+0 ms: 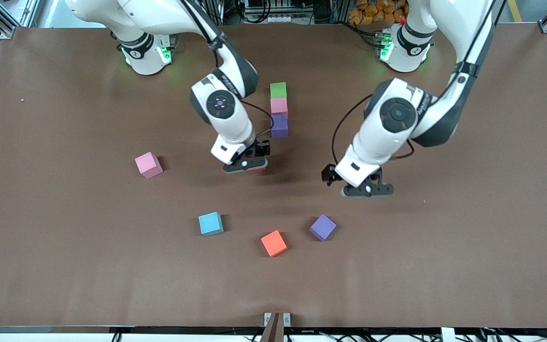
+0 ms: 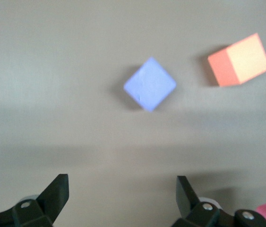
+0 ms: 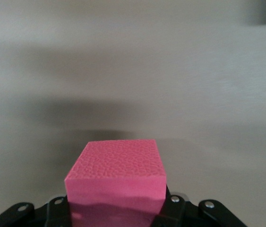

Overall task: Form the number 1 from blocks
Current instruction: 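Place the purple cube after pink while the right gripper carries red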

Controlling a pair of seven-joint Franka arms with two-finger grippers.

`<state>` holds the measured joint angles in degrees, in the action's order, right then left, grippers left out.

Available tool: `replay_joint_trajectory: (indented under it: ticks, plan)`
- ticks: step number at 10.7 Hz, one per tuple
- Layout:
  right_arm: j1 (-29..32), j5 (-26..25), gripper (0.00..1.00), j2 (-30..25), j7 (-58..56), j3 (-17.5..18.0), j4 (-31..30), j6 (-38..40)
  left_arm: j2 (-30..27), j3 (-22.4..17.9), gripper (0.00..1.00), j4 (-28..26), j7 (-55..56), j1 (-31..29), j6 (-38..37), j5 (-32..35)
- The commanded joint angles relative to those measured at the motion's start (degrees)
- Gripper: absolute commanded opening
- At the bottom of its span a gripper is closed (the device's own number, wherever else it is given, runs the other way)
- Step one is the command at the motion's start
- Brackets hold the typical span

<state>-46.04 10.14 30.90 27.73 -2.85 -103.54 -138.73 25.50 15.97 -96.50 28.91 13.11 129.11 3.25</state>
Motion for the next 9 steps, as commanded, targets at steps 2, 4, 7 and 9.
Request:
replay_joint_trajectory:
  ticks: [2,4,7,9]
  plan:
    - [-6.06,0.67,0.55,3.89,7.05,-1.63,3.43,0.22,11.04,-1.55,1.0,12.63,-13.49,1.21,-0.44,1.41]
    - [-8.62,0.67,0.55,5.13,9.97,-1.72,4.49,-0.05,13.69,-1.64,1.0,14.32,-16.68,2.0,2.44,1.5]
    - [-10.73,0.84,0.55,5.13,11.73,-1.72,3.7,0.12,16.85,-4.7,1.0,14.32,-25.63,4.28,8.16,1.59]
    - [-11.27,0.84,0.55,5.13,12.18,-1.72,2.21,-0.14,19.84,-5.42,1.0,14.32,-28.55,4.64,14.13,1.59]
